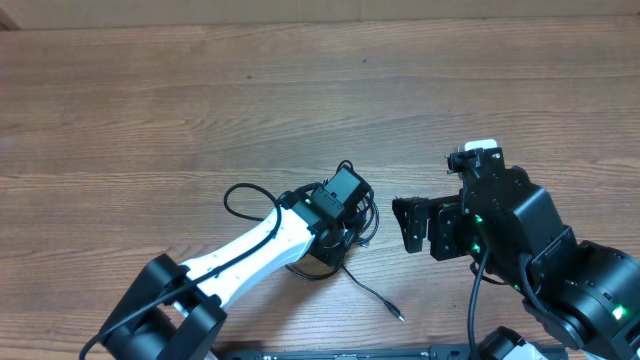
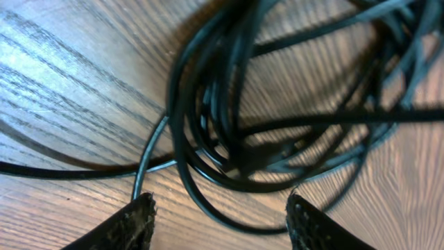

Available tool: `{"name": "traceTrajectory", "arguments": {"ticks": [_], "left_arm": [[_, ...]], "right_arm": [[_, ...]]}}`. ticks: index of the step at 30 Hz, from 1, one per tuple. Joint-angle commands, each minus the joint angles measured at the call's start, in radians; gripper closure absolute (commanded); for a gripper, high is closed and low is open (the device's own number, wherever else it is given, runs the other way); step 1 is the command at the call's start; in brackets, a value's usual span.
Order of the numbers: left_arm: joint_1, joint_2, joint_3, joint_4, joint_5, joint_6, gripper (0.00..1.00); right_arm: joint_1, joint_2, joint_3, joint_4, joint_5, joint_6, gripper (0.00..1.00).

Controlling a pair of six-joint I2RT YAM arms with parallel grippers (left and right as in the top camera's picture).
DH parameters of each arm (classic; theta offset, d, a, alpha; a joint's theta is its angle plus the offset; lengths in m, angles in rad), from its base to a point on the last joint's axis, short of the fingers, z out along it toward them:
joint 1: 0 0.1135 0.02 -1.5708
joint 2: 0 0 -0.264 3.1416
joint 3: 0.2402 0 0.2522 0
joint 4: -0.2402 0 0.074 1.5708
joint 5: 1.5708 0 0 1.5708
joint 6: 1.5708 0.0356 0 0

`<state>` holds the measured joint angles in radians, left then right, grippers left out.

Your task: Untangle cables

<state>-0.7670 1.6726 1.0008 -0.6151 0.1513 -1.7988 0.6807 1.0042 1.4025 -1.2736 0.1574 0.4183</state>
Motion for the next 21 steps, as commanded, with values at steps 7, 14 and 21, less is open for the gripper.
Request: {"name": "traceTrajectory", "arguments": {"ticks": [7,14,21], "left_arm": [[-0.018,0.119,-0.015,-0.004,-0.080,0.014,0.96],[0.217,0.050,0.088,-0.249,-0.118,0.777,0.96],[0.425,-0.032,0.325,-0.528,-0.098,1.211,0.95]], "right_arm": [[-0.003,-0.005,0.013,-0.032,0.010,0.001,0.00],[-0.002,-0.005,0.013,-0.046,0.007,0.001,0.00],[-0.002,0.013,0.013,-0.022,0.006,0.002,0.00]]}}
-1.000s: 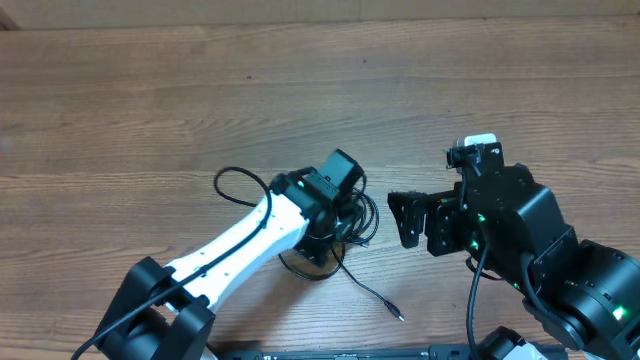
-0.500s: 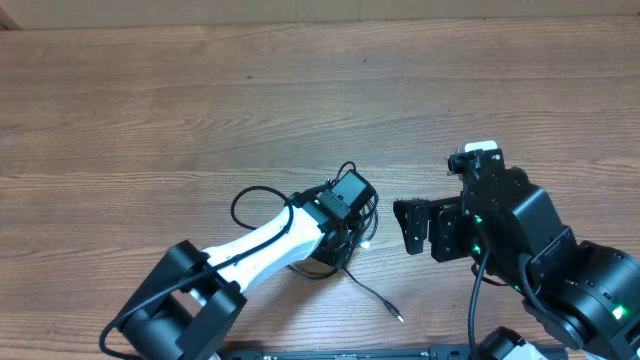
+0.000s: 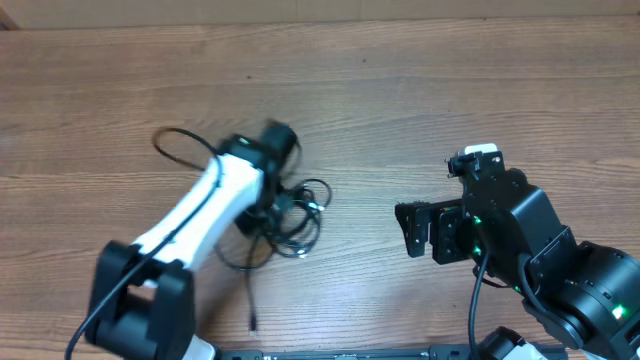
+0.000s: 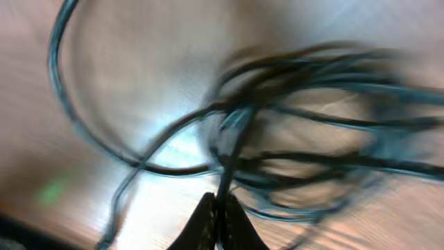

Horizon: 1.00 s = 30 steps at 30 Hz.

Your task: Untangle cables

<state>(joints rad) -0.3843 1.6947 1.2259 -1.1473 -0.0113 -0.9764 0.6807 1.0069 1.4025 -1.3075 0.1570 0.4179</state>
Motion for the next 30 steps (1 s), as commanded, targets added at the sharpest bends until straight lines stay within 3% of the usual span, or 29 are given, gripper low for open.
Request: {"name": "traceTrajectory", "arguments": {"ticks": [1,2,4,6,11,15,16,19,23,26,30], "left_arm": [[0.047,-0.056,0.123,0.002,0.097,0.451,0.84],[0.050,-0.056,0.149,-0.007,0.112,0.476,0.55],[0.050,-0.056,0.165,-0.007,0.113,0.425,0.16],[0.049,-0.053,0.164,-0.011,0.116,0.307,0.00],[0.036,-0.053,0.137,-0.082,0.212,-0.175,0.00],[-0.026,-0.052,0.052,-0.067,0.238,-0.547,0.05],[-0.057,-0.052,0.001,-0.041,0.238,-0.681,0.03],[-0.104,-0.052,-0.091,0.055,0.205,-0.863,0.00],[-0.134,-0.050,-0.183,0.194,0.048,-1.004,0.00],[-0.132,-0.047,-0.228,0.214,-0.062,-1.105,0.00],[-0.134,-0.045,-0.259,0.257,-0.132,-1.107,0.00]], "right_arm": [[-0.002,0.017,0.013,0.015,0.007,0.002,0.00],[-0.002,0.023,0.013,0.016,0.007,0.002,0.00],[-0.002,0.035,0.013,0.016,0.007,0.002,0.00],[-0.002,0.049,0.013,0.016,0.007,0.002,0.00],[-0.002,0.070,0.013,0.020,0.008,0.002,0.00],[-0.002,0.071,0.013,0.019,0.008,0.002,0.00],[-0.002,0.071,0.013,0.018,0.008,0.002,0.00],[-0.002,0.071,0.013,0.019,0.008,0.002,0.00],[-0.002,0.071,0.013,0.018,0.008,0.001,0.00],[-0.002,0.071,0.013,0.014,0.008,0.001,0.00],[-0.002,0.071,0.013,0.014,0.008,0.001,0.00]]}}
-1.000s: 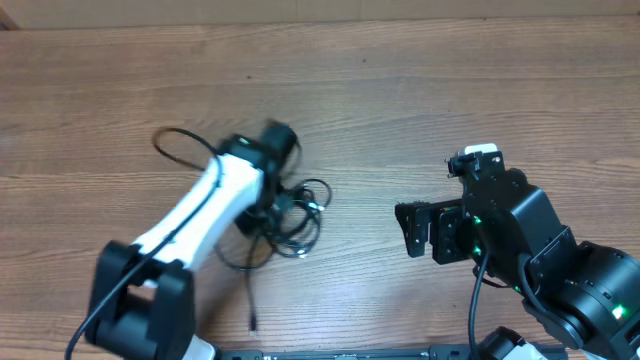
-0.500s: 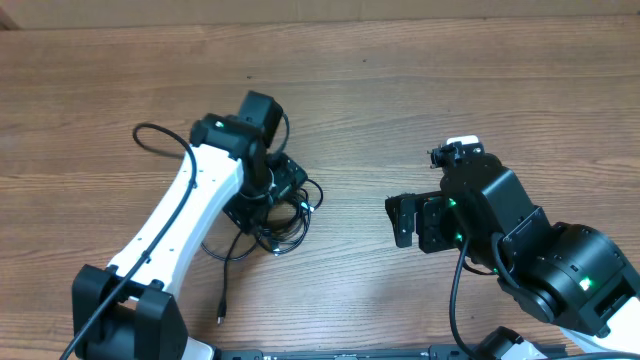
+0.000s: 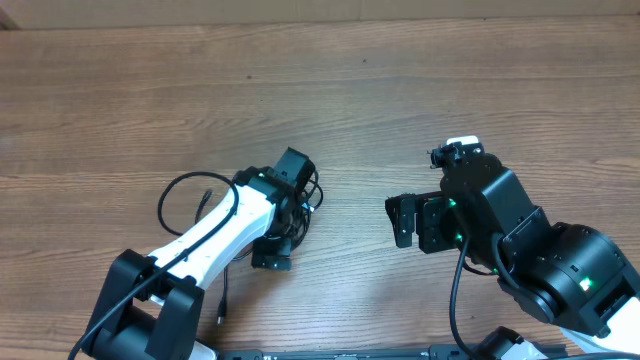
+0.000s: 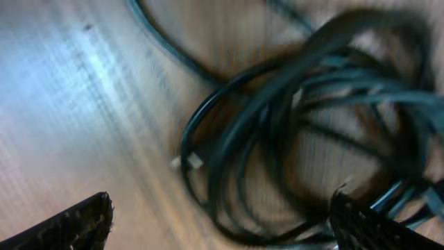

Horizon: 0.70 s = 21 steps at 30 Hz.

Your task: Untangle cables

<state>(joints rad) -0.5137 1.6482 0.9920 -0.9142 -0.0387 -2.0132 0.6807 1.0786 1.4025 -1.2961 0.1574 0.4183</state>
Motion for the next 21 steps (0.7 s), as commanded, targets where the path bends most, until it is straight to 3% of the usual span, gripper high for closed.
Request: {"name": "traceTrajectory", "arguments": {"ticks": [1,3,5,10,11,12,14,15,18,21], "left_arm": [[-0.005,0.002,-0.040,0.053,-0.082,-0.070,0.08],[-0.005,0.002,-0.060,0.089,-0.058,-0.070,0.29],[-0.005,0.003,-0.088,0.137,-0.046,-0.069,0.58],[-0.005,0.032,-0.105,0.167,-0.047,-0.050,0.68],[-0.005,0.038,-0.105,0.166,-0.047,-0.034,0.86],[-0.005,0.039,-0.105,0.167,-0.046,-0.008,0.96],[0.002,0.038,-0.103,0.167,-0.057,0.084,0.96],[0.008,0.038,-0.100,0.167,-0.061,0.148,0.96],[0.058,0.022,-0.061,0.166,-0.062,0.523,0.96],[0.133,-0.036,0.029,0.153,0.043,1.056,0.96]], "right_arm": [[-0.002,-0.001,0.013,0.005,0.007,0.001,0.00],[-0.002,-0.001,0.013,0.005,0.007,0.001,0.00],[-0.002,-0.001,0.013,0.005,0.007,0.001,0.00],[-0.002,-0.001,0.013,0.003,0.006,0.002,0.00],[-0.002,-0.001,0.013,0.003,0.006,0.002,0.00],[-0.002,-0.001,0.013,0.003,0.006,0.005,0.00],[-0.002,-0.001,0.013,0.003,0.006,0.005,0.00],[-0.002,-0.001,0.013,0.003,0.006,0.005,0.00],[-0.002,-0.001,0.013,0.007,0.007,0.050,0.00],[-0.002,-0.001,0.013,0.029,0.007,0.109,0.00]]}}
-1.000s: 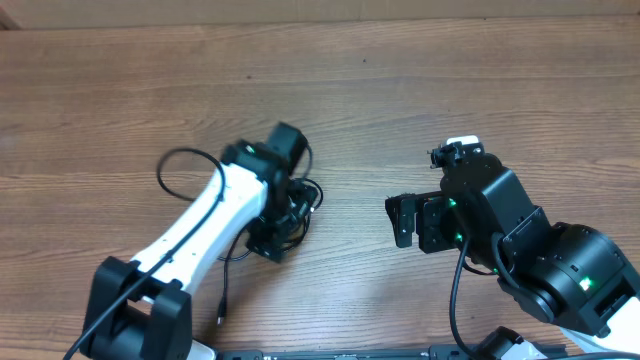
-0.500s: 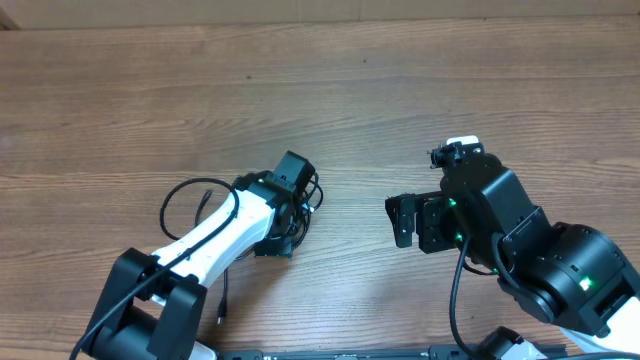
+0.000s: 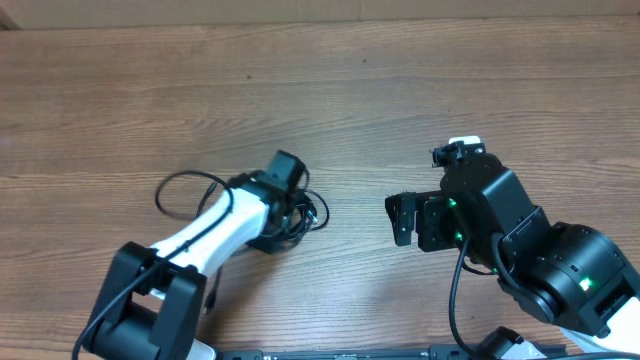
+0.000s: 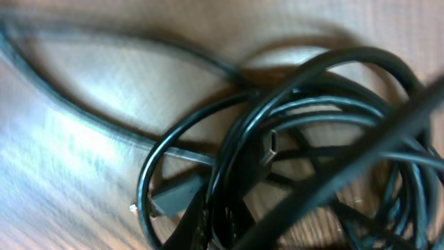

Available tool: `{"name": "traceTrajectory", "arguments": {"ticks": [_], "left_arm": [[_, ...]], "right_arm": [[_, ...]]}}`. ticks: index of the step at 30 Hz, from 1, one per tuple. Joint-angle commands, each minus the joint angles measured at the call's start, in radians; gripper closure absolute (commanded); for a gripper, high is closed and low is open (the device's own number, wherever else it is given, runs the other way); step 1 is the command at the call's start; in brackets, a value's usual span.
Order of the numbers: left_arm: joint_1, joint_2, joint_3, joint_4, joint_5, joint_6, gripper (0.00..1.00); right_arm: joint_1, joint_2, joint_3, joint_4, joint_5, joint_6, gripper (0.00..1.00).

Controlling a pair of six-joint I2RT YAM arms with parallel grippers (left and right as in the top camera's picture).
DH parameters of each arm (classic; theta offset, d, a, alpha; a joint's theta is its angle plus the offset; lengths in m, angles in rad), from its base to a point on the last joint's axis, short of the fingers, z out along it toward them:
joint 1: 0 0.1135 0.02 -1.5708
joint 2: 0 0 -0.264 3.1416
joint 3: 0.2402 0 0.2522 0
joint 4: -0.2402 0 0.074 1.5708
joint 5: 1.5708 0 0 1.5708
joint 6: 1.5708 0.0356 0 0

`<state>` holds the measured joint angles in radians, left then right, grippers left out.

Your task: Untangle cables

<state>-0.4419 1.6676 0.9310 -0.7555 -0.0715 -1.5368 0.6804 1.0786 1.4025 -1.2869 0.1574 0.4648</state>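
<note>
A tangle of thin black cables (image 3: 306, 214) lies on the wooden table left of centre, and one loop (image 3: 178, 190) reaches out to the left. In the left wrist view the coils (image 4: 305, 132) fill the frame, with a small plug (image 4: 272, 144) and a flat connector (image 4: 173, 198) among them. My left gripper (image 3: 272, 236) is down at the tangle's left side; its fingers (image 4: 198, 229) are pressed together on some strands. My right gripper (image 3: 399, 220) hovers open to the right of the tangle, holding nothing.
The wooden table (image 3: 330, 90) stretches back to its far edge. My white left arm (image 3: 200, 240) lies across the near left, over part of the cable. The bulky black right arm (image 3: 520, 250) fills the near right.
My left gripper was open over the coils and is now shut on strands of the tangle. The tangle sits slightly further right and the left loop looks flatter. The right arm has not moved.
First my left gripper stood open over the tangle near the table's middle. Then it was shut on strands, with the tangle further left. After that it was open above the coils there, and the right arm had shifted slightly left. Now it grips the strands again.
</note>
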Motion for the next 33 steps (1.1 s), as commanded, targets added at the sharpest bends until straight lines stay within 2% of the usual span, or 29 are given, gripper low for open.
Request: {"name": "traceTrajectory", "arguments": {"ticks": [1,2,4,6,12,17,18,19,22,26,28,31,33], "left_arm": [[0.077,-0.072,0.111,-0.012,0.127,0.680,0.96],[0.101,-0.104,0.148,-0.027,0.221,0.834,0.96],[0.132,-0.154,0.195,-0.042,0.341,1.011,0.96],[0.155,-0.203,0.224,-0.045,0.430,1.117,0.96],[0.198,-0.346,0.271,-0.036,0.592,1.250,0.96],[0.198,-0.406,0.271,-0.038,0.596,1.284,0.96],[0.198,-0.407,0.271,-0.040,0.597,1.297,0.96],[0.198,-0.407,0.270,-0.045,0.597,1.313,0.96],[0.198,-0.407,0.270,-0.048,0.603,1.320,0.96],[0.198,-0.407,0.270,-0.048,0.708,1.386,0.96],[0.198,-0.407,0.270,-0.047,0.752,1.393,0.96],[0.198,-0.407,0.270,-0.040,0.784,1.395,0.96],[0.198,-0.407,0.270,-0.032,0.809,1.395,0.96]], "right_arm": [[-0.002,-0.001,0.012,0.030,0.006,0.068,0.00],[-0.002,-0.001,0.012,0.042,0.006,0.088,0.00],[-0.002,0.000,0.012,0.060,0.006,0.137,0.00],[-0.002,0.005,0.012,0.076,-0.004,0.175,0.00],[-0.002,0.065,0.012,0.119,-0.101,0.194,0.00],[-0.002,0.151,0.012,0.123,-0.138,0.245,0.00],[-0.002,0.163,0.012,0.124,-0.138,0.261,0.02],[-0.002,0.185,0.012,0.131,-0.137,0.272,0.11],[-0.002,0.209,0.012,0.154,-0.136,0.270,0.28],[-0.002,0.218,0.012,0.196,-0.137,0.268,0.40],[-0.002,0.221,0.012,0.220,-0.137,0.268,0.48],[-0.002,0.233,0.011,0.222,-0.156,0.264,0.51],[-0.002,0.247,0.011,0.219,-0.173,0.257,0.60]]}}
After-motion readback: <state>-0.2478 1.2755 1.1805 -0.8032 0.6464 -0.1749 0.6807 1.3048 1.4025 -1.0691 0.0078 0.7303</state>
